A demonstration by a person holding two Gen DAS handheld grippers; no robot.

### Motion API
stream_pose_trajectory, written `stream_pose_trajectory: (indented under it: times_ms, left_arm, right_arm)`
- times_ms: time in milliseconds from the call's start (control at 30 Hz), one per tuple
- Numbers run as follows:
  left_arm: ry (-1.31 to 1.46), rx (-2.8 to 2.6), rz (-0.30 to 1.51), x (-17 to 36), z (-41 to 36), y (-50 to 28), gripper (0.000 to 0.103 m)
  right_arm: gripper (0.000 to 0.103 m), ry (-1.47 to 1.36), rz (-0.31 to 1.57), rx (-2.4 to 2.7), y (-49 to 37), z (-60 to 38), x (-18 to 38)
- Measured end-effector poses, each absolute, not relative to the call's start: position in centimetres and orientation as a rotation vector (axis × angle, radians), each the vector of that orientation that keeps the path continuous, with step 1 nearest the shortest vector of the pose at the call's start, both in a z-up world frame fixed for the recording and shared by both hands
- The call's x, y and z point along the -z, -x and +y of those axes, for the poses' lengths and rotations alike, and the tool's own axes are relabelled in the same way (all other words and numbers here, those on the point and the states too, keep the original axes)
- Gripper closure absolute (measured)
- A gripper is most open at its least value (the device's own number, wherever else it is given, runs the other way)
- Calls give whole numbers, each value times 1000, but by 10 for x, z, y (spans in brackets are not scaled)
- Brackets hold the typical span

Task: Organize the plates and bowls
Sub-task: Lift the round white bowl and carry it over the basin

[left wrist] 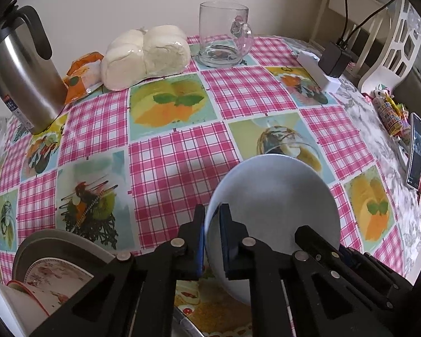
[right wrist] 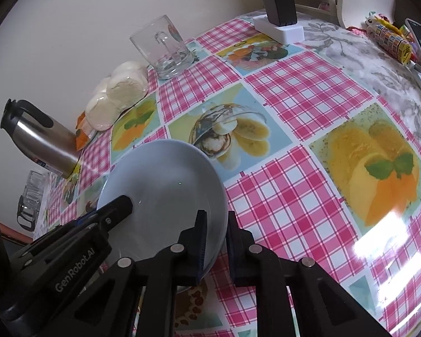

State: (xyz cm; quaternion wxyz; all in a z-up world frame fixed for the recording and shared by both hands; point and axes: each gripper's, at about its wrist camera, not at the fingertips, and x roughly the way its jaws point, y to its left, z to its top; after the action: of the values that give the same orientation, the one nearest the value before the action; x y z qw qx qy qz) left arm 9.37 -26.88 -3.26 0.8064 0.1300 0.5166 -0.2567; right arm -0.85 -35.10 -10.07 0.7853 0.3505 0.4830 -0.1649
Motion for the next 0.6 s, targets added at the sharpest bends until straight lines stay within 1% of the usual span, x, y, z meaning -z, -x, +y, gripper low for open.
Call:
stream_pose_trajectory:
  times_ms: [233, 367, 600]
  left_arm:
    - [-273, 559, 1053, 11, -269, -88, 93]
    - [-244, 568, 1023, -8, -263, -86, 93]
    - [-207, 580, 920, -58, -245, -74, 93]
  right_arm:
    - [89, -764, 1022, 347, 10, -352, 89]
    - [88, -772, 968, 336, 14, -354, 68]
    - [88, -749, 875, 308, 15, -348, 24]
